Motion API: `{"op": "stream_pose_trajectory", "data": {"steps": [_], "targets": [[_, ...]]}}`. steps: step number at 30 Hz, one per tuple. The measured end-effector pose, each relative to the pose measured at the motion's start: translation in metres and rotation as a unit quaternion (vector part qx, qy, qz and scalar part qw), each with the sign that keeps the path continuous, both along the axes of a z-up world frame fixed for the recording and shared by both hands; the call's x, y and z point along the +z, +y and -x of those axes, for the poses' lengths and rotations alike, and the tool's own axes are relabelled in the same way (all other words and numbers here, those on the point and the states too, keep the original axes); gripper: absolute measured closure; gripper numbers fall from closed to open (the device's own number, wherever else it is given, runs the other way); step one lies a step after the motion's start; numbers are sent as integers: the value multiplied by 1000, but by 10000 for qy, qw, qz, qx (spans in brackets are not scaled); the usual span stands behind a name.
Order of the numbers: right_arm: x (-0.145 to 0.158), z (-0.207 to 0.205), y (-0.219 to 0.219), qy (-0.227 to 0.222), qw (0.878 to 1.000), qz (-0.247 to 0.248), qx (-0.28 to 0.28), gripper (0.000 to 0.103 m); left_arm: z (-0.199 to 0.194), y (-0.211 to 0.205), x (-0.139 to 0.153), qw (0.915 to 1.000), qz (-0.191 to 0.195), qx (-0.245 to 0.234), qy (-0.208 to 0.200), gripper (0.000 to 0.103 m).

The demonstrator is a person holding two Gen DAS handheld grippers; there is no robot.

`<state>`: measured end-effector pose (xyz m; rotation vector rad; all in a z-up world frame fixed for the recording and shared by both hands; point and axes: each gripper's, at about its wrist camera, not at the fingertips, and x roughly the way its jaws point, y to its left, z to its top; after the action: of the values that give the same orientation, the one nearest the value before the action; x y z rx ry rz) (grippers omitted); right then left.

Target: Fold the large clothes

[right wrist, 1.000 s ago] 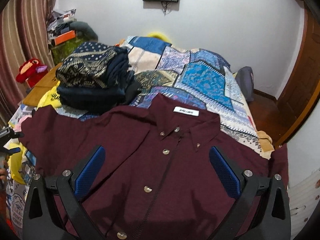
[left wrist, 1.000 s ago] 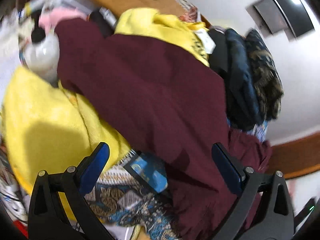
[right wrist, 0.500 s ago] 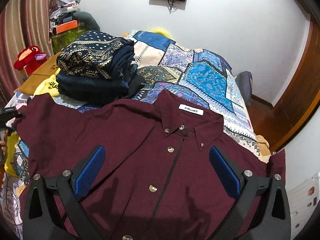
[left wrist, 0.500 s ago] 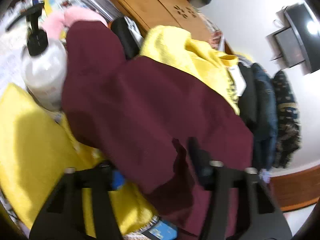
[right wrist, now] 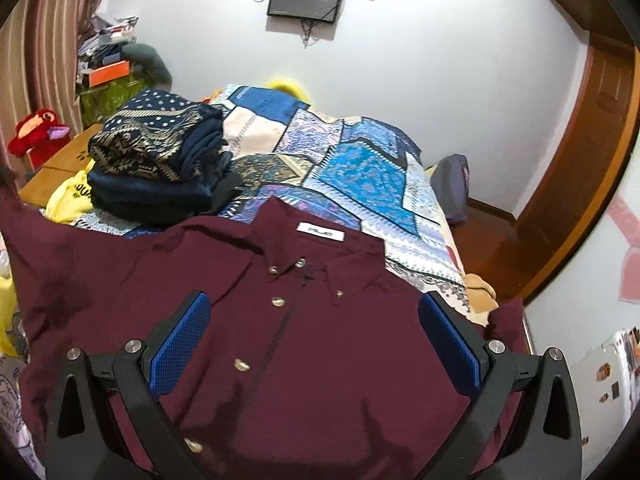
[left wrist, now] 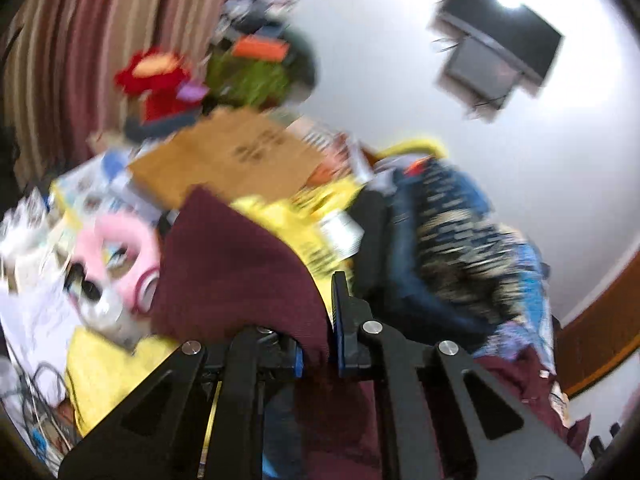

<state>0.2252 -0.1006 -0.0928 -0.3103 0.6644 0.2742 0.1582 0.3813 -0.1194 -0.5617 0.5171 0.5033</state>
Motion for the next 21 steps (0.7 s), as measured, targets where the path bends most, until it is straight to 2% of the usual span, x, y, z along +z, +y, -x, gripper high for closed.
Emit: {"op": "stream_pose_trajectory", "data": {"steps": [5,10,13,17,21], "targets": [[1,2,-23,14,9998,-141,-114,0,-21,-61,52,9963,-281,-688,-435,93],[3,4,-43,4,9995,-280,-110,0,-41,-132,68,9885,-451,-1360,-477,93],[2,8,-54,-9,9994,-308,-131,0,-56,-175,57,9823,-406,-1800,-335,93],[-4,12,-65,98,9992,-383,-90,0,-79,-237,27,9705,-448,-2362,161,93],[-11,16,-76,231,9989,-396,-80,0,-94,-288,-10,9537,-216,-2915,712,93]]}}
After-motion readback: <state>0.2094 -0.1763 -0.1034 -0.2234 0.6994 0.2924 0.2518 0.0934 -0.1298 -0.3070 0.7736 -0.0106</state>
